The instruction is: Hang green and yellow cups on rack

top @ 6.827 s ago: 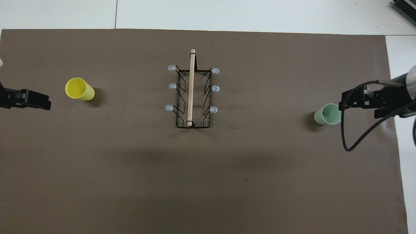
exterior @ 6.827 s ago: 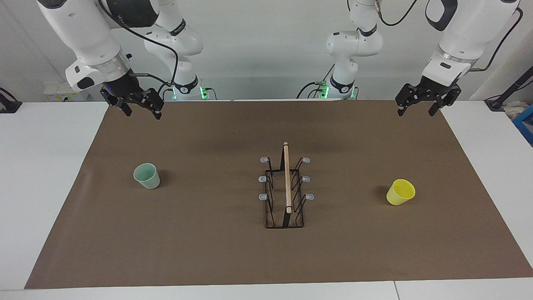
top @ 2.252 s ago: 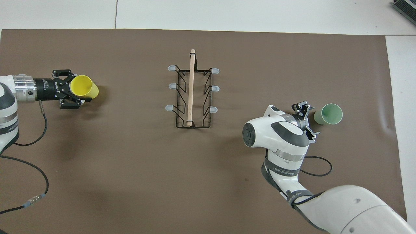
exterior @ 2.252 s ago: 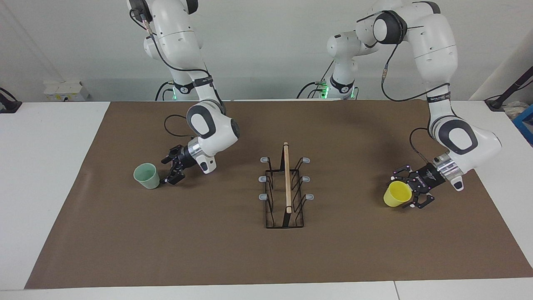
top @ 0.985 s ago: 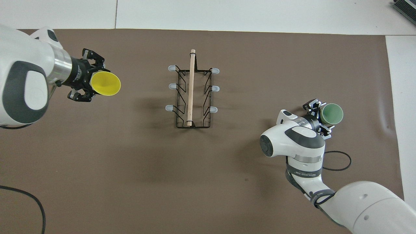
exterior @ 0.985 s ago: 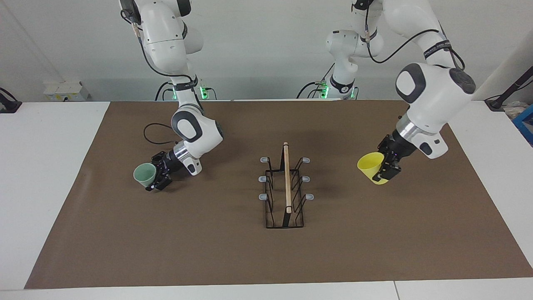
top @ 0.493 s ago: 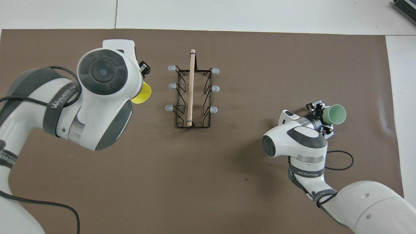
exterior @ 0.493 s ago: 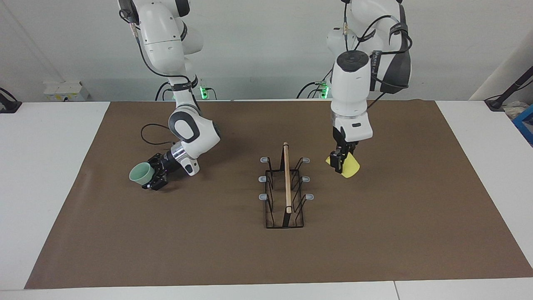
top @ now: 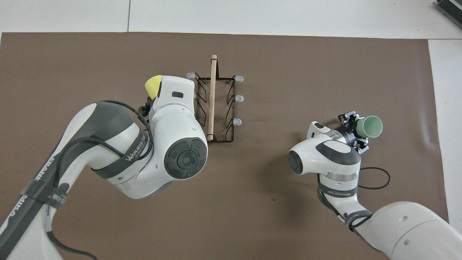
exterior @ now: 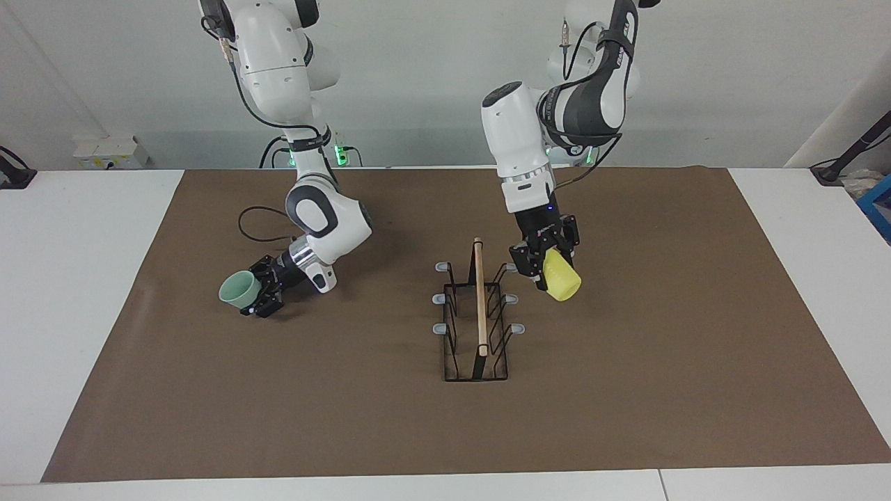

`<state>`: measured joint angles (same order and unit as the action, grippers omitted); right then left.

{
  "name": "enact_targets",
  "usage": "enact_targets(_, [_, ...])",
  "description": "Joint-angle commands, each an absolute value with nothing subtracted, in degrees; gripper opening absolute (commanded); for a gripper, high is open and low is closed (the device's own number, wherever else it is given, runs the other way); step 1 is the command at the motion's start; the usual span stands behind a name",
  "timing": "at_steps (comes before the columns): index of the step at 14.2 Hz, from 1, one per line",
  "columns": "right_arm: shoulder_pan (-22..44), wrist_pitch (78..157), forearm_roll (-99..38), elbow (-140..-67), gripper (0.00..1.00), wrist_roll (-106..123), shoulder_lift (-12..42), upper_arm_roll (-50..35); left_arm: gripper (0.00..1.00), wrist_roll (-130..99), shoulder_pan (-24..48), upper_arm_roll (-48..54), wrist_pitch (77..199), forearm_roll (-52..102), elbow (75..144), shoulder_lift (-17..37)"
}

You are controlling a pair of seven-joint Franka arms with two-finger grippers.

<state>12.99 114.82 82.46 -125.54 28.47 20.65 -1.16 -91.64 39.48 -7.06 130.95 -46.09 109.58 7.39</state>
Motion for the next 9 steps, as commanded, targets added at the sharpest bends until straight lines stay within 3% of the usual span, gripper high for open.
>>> enact_targets(1, [12.7, 114.2, 79.2, -123.6, 0.0, 28.5, 19.9, -1.5, 0.0, -100.9, 42.0, -7.9, 133.3, -55.3, 115.6, 3.5])
enact_targets(5, [12.0, 115.7, 71.9, -122.2, 0.0, 29.3, 16.3, -1.6, 0.0, -109.4, 46.6, -8.0, 131.8, -64.3, 118.2, 4.2])
enact_targets(9, [12.5, 118.6, 54.9, -121.4, 0.0, 31.1, 9.9, -1.6, 0.0, -114.1, 48.9, -7.9, 130.7, -68.5, 121.3, 3.8])
